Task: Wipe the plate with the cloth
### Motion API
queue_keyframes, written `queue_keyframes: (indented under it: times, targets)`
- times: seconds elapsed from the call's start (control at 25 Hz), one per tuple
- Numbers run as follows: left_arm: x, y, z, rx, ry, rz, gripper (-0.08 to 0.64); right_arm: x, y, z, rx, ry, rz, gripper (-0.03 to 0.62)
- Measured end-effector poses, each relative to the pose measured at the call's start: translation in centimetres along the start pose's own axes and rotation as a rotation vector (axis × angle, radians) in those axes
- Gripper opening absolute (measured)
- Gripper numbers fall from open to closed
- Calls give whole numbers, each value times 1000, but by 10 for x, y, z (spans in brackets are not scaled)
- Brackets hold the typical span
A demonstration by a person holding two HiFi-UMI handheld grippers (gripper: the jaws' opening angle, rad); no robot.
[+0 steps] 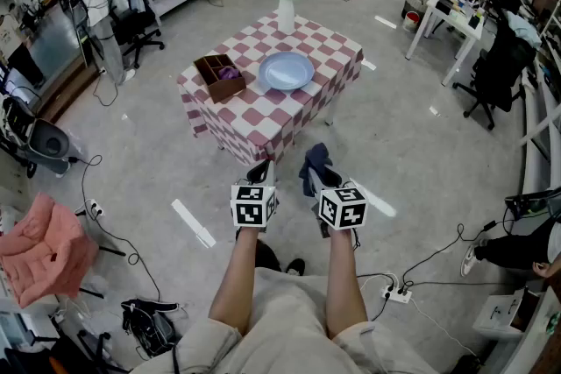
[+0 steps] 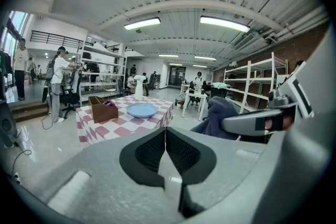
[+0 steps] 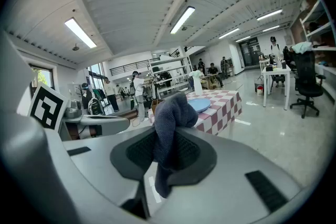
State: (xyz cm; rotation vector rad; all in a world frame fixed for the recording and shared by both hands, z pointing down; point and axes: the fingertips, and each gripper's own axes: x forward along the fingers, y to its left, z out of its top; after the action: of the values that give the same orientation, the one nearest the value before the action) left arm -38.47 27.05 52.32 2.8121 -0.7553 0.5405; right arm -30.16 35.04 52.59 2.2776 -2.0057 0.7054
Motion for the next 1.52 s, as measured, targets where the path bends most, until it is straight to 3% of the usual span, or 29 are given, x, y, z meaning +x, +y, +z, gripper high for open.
queue_keyframes:
  times: [0.52,0.84,1.08,1.52]
  targets:
    - [7,-8,7,51,-8,-15,11,-1,-16,10,-5,-27,-38,71]
    - [40,-5,2,19,5,-32,11,10,-40,13,44,-39,-26,71]
    - [85,-6,21,156,57,-53,12,26,-88,34,122,-53,-22,72]
    - [172,24,79,70,25,-22,11,96,-149,83,100,-13,42,73]
